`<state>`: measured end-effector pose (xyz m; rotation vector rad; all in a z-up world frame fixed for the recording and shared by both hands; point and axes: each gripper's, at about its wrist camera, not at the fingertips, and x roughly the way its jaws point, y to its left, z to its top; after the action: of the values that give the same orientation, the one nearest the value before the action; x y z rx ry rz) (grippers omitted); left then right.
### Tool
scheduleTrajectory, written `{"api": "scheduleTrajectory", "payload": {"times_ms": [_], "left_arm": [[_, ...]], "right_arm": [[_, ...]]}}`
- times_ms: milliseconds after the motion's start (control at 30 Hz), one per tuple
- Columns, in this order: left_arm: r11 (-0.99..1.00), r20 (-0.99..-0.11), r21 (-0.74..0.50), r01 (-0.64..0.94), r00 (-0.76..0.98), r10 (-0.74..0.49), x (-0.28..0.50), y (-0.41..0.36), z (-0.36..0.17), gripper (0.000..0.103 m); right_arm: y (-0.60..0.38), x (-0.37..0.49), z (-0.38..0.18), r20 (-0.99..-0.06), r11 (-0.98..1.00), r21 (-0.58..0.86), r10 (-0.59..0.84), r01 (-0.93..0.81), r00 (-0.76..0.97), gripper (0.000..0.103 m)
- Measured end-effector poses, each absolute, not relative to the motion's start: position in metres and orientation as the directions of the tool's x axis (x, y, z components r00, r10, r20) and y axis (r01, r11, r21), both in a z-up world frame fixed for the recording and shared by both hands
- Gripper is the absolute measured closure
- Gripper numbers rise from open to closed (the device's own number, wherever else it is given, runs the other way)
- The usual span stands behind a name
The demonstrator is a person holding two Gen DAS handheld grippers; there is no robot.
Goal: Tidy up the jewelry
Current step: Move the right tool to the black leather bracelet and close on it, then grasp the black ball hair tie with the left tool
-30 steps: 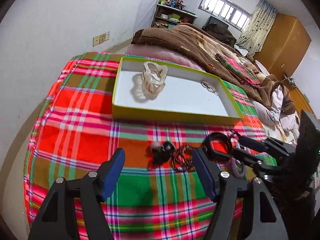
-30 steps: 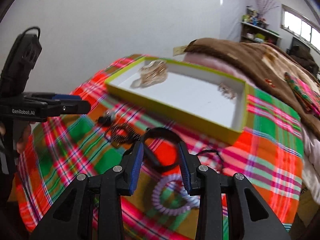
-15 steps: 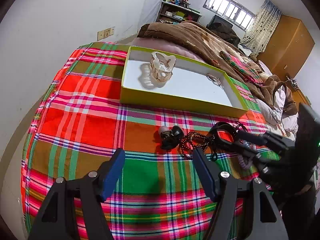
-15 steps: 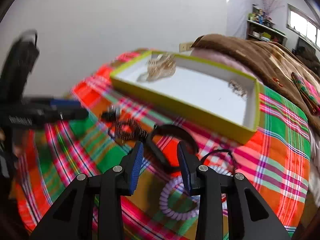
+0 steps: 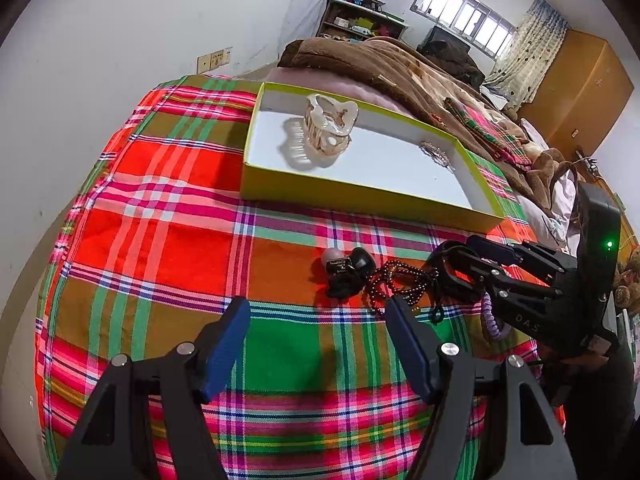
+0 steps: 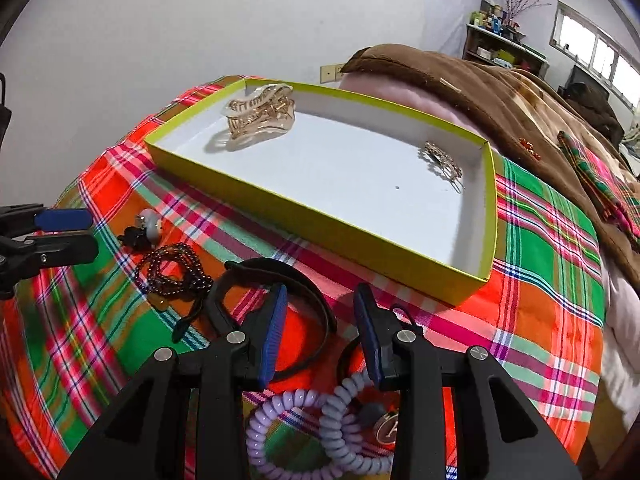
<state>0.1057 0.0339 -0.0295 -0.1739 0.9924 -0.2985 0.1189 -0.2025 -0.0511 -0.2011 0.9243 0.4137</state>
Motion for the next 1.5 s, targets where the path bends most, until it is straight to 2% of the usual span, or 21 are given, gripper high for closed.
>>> {"api": "scheduleTrajectory", "payload": {"times_ms": [67, 267, 567, 1033, 1300, 1500], "left_arm": [[0.945, -0.798, -0.279, 0.169, 0.507, -0.326, 0.106, 0.034, -0.031, 0.031], [0.94, -0.797, -0.292, 0.176, 0.498, -0.341, 0.107, 0.034, -0.034, 0.031], [0.946, -0.807, -0.259, 0.195, 0.494, -0.323, 0.113, 0.025, -0.036, 0.031], [0.969, -0.829, -0.139, 0.204, 0.512, -0.227, 0.129, 0.002, -0.039, 0.032], [0.981, -0.835, -0.079, 0.179, 0.526, -0.163, 0.138, -0.001, -0.041, 0.043], [0.984, -0.83, -0.069, 0.161, 0.538, -0.147, 0.134, 0.005, -0.04, 0.063]], "right_arm": [[-0.202, 0.118, -0.052, -0.807, 0.9, 0.005, 0.261, -0.435, 0.53, 0.08], [-0.205, 0.117, -0.052, -0.8, 0.902, 0.031, 0.281, -0.431, 0.531, 0.091], [-0.222, 0.113, -0.039, -0.757, 0.924, 0.067, 0.292, -0.376, 0.584, 0.093], [-0.248, 0.106, -0.026, -0.705, 0.943, 0.161, 0.317, -0.291, 0.634, 0.093], [-0.25, 0.103, -0.021, -0.689, 0.943, 0.17, 0.321, -0.286, 0.65, 0.093], [-0.249, 0.102, -0.019, -0.684, 0.943, 0.168, 0.321, -0.287, 0.655, 0.093]]}}
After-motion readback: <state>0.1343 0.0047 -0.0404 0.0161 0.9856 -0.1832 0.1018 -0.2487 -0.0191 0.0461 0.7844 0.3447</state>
